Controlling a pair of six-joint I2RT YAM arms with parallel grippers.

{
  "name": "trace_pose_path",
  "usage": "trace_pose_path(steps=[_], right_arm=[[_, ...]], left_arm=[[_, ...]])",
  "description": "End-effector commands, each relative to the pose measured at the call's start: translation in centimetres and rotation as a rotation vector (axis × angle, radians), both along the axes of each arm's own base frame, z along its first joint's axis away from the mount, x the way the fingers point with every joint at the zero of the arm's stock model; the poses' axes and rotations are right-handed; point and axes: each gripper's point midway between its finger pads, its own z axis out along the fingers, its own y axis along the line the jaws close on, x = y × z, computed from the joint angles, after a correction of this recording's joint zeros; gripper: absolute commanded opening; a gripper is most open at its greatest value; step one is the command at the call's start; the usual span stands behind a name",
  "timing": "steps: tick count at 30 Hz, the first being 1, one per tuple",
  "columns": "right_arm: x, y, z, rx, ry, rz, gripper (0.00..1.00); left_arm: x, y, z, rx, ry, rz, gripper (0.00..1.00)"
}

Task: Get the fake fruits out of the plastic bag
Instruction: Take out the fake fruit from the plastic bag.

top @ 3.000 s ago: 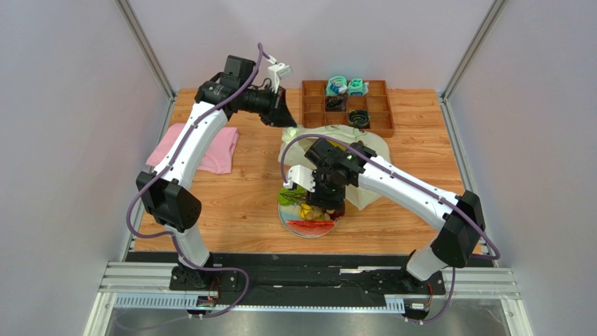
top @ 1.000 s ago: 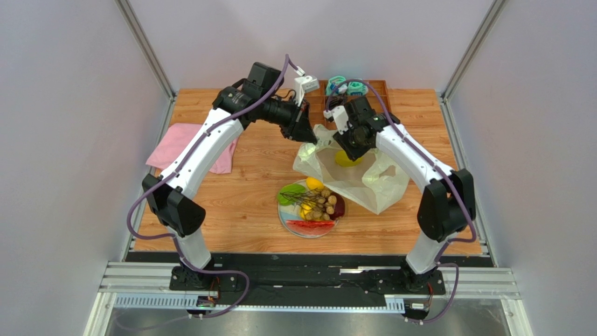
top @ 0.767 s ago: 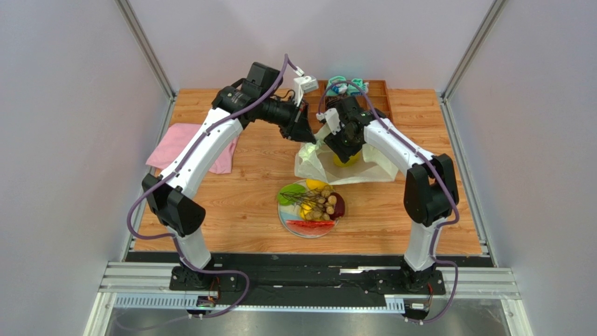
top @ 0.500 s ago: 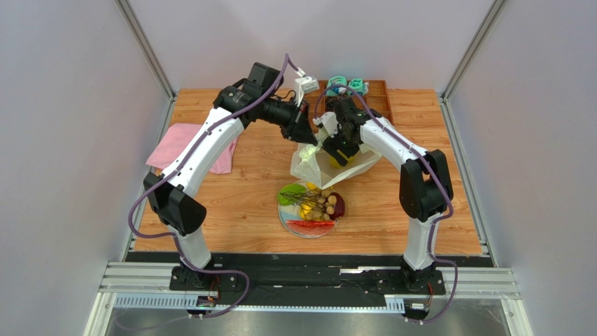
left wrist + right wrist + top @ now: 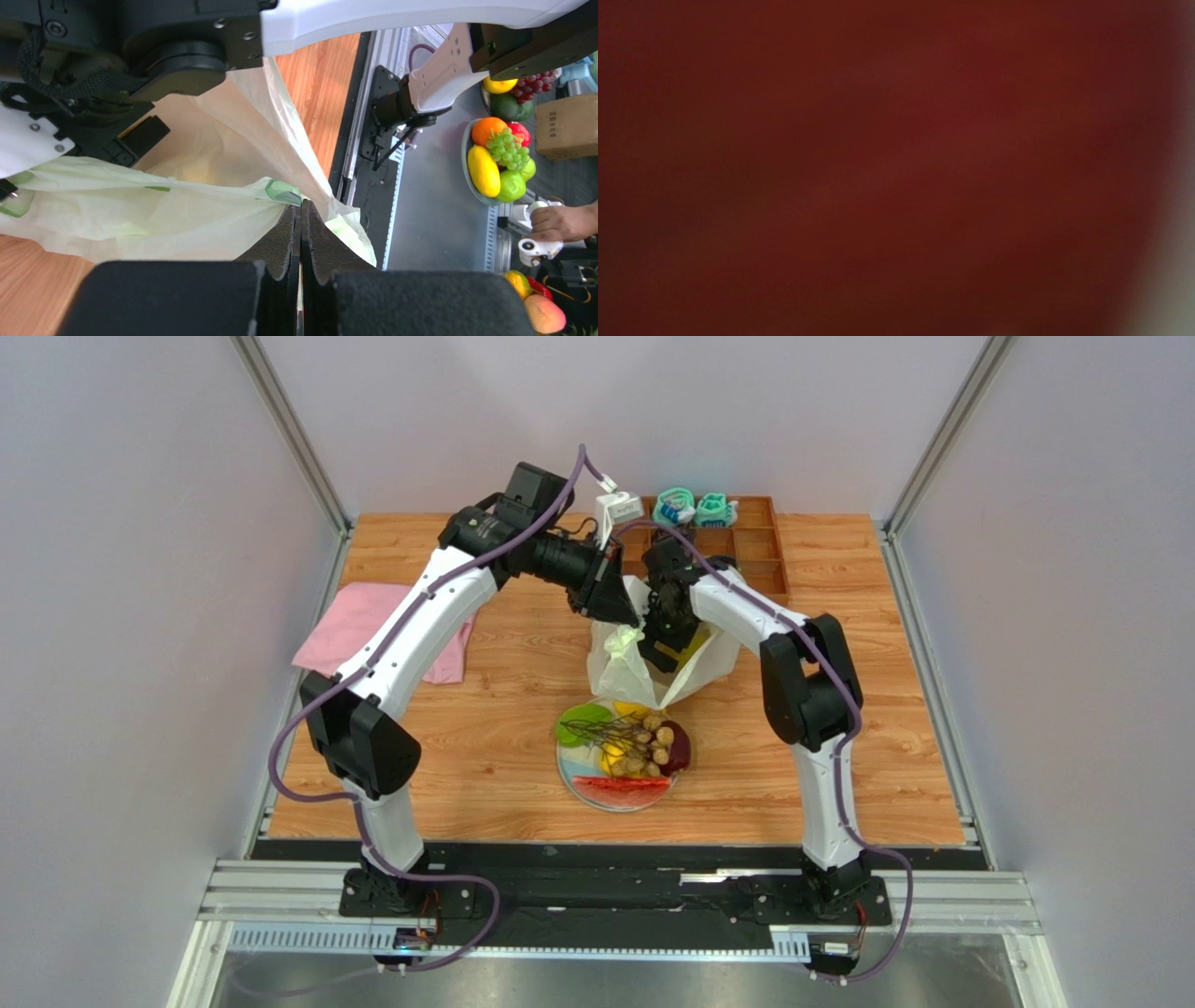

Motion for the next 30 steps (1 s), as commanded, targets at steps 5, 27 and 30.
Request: trace_pose_path(steps=[5, 27, 30], right_arm=[[2.4, -0.1, 1.5, -0.024, -0.132, 0.042, 0.3], [-9.0, -2.4, 15.6, 0.228, -0.211, -0.024, 0.0], [-8.9, -2.9, 18.1, 0.239, -0.247, -0.058, 0.0]], left_arm=[[-0.4, 0.0, 2.8, -0.063, -0.081, -0.03, 0.0], [1.2, -0.4, 3.1, -0.067, -0.139, -0.008, 0.0], [1.4, -0.4, 2.8, -0.058, -0.137, -0.001, 0.0]])
